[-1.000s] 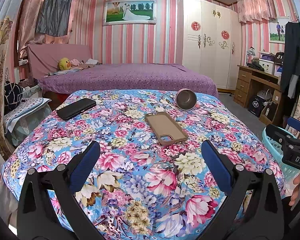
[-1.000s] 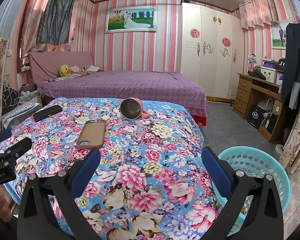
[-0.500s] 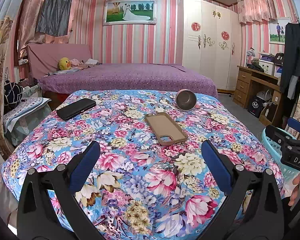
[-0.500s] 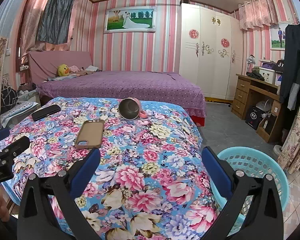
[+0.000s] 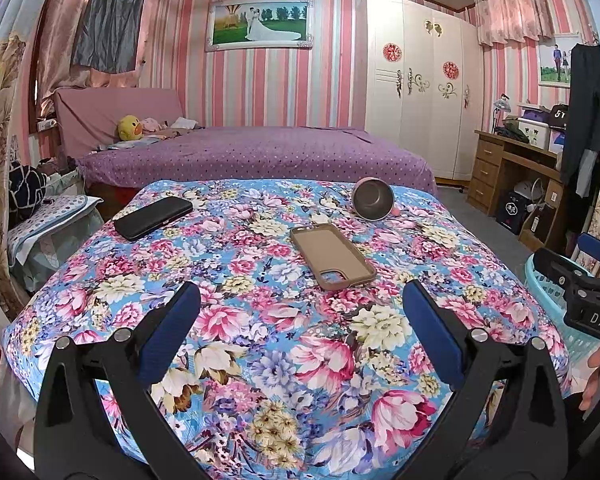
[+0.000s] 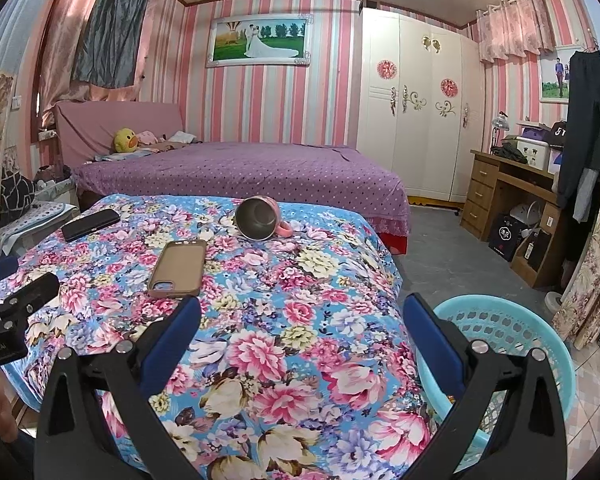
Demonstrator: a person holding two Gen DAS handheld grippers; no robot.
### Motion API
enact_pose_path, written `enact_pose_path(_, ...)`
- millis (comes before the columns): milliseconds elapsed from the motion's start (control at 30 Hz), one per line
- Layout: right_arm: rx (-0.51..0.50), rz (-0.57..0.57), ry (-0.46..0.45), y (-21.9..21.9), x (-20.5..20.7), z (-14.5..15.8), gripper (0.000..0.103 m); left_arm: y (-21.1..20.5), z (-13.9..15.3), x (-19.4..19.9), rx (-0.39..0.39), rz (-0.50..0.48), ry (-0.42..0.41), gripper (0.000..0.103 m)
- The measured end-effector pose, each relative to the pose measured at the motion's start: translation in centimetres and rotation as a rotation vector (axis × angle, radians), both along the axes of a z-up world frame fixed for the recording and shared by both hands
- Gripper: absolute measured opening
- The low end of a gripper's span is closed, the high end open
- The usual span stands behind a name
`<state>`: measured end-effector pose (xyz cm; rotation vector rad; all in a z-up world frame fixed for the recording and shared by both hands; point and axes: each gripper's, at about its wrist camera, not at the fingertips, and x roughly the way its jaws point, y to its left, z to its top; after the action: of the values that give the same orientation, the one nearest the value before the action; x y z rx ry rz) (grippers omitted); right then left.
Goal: Collect trash
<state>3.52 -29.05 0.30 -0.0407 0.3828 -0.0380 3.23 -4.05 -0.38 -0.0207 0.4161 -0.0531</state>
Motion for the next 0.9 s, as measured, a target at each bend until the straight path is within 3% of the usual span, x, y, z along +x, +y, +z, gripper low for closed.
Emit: enact_pose_path(900, -0.004, -0.010, -0.001, 0.12, 0.16, -0.19, 0.099, -0.15, 0.30, -0.04, -0.001, 0.003, -0.005, 0.098)
